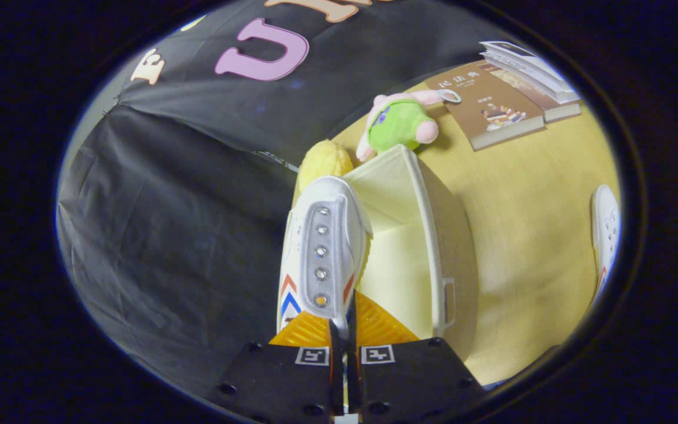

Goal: Open the storage box then place both shoes into the box .Put the left shoe in first, then the right shoe, with the right side of both shoes facing outward in a uniform manner.

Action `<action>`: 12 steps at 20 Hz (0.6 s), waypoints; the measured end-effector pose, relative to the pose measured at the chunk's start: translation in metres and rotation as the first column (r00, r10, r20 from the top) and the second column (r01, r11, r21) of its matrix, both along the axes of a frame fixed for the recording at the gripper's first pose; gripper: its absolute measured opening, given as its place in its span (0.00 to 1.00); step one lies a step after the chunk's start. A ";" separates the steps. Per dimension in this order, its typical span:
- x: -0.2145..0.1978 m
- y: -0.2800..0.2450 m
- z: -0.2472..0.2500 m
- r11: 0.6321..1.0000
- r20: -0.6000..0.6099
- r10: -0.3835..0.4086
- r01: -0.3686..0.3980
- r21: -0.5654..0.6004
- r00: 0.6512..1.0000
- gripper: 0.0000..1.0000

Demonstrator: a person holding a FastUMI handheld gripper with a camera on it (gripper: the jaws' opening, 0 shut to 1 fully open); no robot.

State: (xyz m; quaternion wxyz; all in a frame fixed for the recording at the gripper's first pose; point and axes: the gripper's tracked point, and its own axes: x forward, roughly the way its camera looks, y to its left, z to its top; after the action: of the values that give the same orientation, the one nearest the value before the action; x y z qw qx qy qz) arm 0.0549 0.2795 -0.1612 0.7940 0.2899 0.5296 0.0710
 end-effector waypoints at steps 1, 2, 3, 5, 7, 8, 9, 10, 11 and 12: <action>0.002 0.002 -0.002 1.000 -0.004 -0.005 0.005 -0.011 1.000 0.06; 0.001 0.005 -0.002 1.000 -0.005 -0.002 0.002 -0.020 1.000 0.06; -0.003 0.005 -0.003 0.999 -0.003 0.011 -0.011 -0.039 1.000 0.06; -0.009 0.003 -0.004 0.996 0.014 0.032 -0.031 -0.084 0.999 0.06; -0.012 0.003 -0.005 0.992 0.033 0.043 -0.039 -0.118 0.999 0.06; -0.012 0.004 -0.006 0.990 0.042 0.054 -0.048 -0.134 0.998 0.06; -0.017 0.007 -0.010 0.986 0.038 0.074 -0.068 -0.150 0.997 0.06; -0.024 0.012 -0.014 0.982 0.025 0.103 -0.098 -0.161 0.994 0.06; -0.033 0.021 -0.015 0.978 0.003 0.130 -0.128 -0.163 0.991 0.06; -0.033 0.029 -0.015 0.977 0.004 0.135 -0.133 -0.166 0.991 0.06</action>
State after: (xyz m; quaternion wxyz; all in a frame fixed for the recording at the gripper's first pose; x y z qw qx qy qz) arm 0.0215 0.3090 -0.1758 0.8128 0.1859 0.5459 0.0822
